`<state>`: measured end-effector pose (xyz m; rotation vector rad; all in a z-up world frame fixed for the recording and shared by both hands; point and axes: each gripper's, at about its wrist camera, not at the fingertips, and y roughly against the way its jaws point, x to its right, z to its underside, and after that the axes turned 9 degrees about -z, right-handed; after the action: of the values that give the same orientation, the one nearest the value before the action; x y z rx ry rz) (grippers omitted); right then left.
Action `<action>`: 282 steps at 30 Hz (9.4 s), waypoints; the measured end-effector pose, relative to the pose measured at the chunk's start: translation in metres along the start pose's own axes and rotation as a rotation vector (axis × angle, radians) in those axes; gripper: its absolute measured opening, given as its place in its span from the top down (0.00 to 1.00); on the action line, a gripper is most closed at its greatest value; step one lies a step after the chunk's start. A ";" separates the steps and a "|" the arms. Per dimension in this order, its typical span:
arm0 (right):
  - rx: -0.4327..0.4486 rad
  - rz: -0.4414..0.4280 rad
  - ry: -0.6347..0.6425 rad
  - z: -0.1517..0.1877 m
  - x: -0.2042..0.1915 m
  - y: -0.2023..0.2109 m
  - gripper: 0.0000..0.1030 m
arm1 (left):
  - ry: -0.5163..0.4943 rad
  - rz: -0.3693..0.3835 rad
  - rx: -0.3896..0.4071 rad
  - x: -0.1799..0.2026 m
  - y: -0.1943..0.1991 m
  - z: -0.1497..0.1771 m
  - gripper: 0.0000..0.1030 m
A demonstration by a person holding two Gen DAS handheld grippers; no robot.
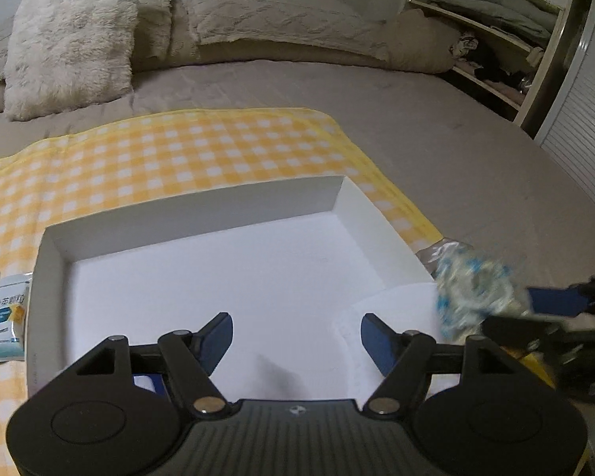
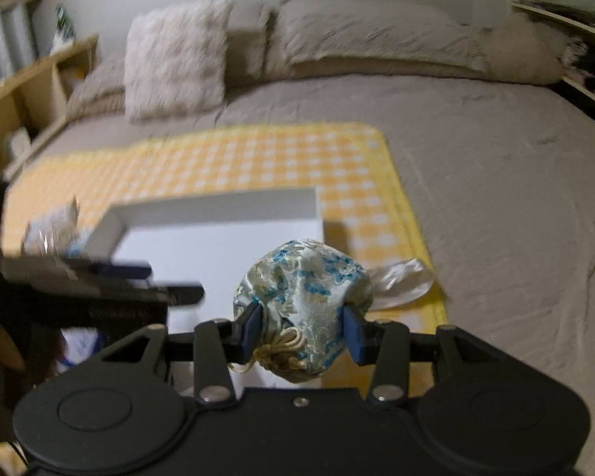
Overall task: Organize soft objects
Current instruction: 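Open the left tool to drop the mask into the box, then lower the floral pouch into the box and open the right tool, then move both tools out of the box toward the items on the cloth, then grasp the dark cable bag with the left tool while the right tool grasps the white cord bag, then carry the cable bag with the left tool while the right tool carries the cord bag to the box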
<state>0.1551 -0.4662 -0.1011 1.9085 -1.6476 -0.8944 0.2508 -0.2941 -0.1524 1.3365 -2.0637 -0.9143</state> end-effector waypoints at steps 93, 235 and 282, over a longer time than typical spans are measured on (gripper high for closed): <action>-0.142 -0.037 0.129 -0.004 -0.028 -0.042 0.56 | -0.138 0.137 -0.023 -0.008 0.014 -0.003 0.80; -0.283 -0.334 -0.099 -0.084 -0.336 -0.303 0.45 | -0.018 -0.220 -0.230 -0.345 0.067 0.085 0.75; 0.075 -0.322 0.169 -0.091 -0.248 -0.054 0.52 | 0.318 -0.137 0.203 -0.257 0.158 0.011 0.77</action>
<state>0.2404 -0.2192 -0.0338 2.2757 -1.3157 -0.7719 0.2502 -0.0086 -0.0538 1.6295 -1.8728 -0.5133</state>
